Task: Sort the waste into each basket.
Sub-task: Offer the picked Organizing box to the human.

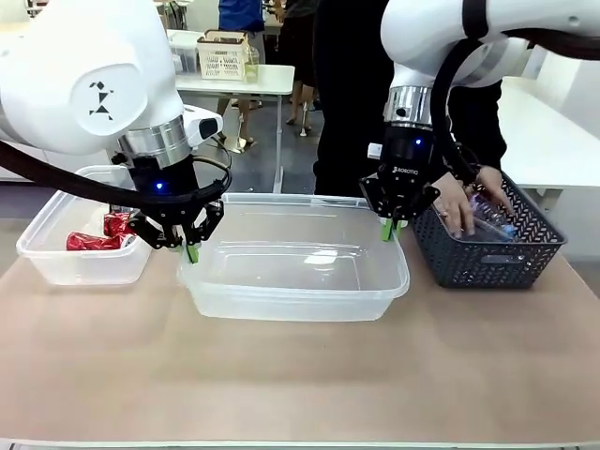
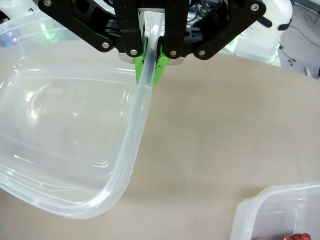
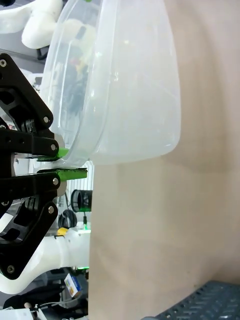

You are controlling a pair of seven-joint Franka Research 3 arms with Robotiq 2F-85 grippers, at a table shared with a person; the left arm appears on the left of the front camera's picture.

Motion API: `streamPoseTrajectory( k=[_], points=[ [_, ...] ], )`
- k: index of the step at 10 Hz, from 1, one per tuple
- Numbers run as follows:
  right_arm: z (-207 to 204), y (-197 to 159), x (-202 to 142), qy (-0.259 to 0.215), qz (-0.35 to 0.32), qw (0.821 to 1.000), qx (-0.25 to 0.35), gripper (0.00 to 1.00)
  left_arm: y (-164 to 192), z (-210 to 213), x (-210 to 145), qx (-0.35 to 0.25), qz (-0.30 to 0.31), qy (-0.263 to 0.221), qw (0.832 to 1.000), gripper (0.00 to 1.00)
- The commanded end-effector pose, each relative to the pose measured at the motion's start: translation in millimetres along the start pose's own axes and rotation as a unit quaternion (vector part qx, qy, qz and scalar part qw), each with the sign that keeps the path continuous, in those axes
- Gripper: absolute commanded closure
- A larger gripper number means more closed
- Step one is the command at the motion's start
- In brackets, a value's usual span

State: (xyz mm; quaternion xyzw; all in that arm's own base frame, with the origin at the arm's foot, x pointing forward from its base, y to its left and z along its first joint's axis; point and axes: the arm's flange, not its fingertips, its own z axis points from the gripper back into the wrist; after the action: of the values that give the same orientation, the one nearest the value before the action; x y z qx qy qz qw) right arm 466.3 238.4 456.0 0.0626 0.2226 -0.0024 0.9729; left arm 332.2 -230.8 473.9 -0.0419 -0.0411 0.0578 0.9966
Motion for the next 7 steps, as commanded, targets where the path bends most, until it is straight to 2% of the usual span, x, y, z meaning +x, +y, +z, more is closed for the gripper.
streamPoseTrajectory(
  k=[1,7],
  points=[
    [-1.3,4.4,-1.9,-0.002,0.002,1.000,0.006,0.91,-4.8,2.6,0.3,-0.012,0.008,-0.010,1.000,0.94],
    [-1.3,4.4,-1.9,-0.002,0.002,1.000,0.006,0.91,-4.8,2.6,0.3,-0.012,0.008,-0.010,1.000,0.94]
  ],
)
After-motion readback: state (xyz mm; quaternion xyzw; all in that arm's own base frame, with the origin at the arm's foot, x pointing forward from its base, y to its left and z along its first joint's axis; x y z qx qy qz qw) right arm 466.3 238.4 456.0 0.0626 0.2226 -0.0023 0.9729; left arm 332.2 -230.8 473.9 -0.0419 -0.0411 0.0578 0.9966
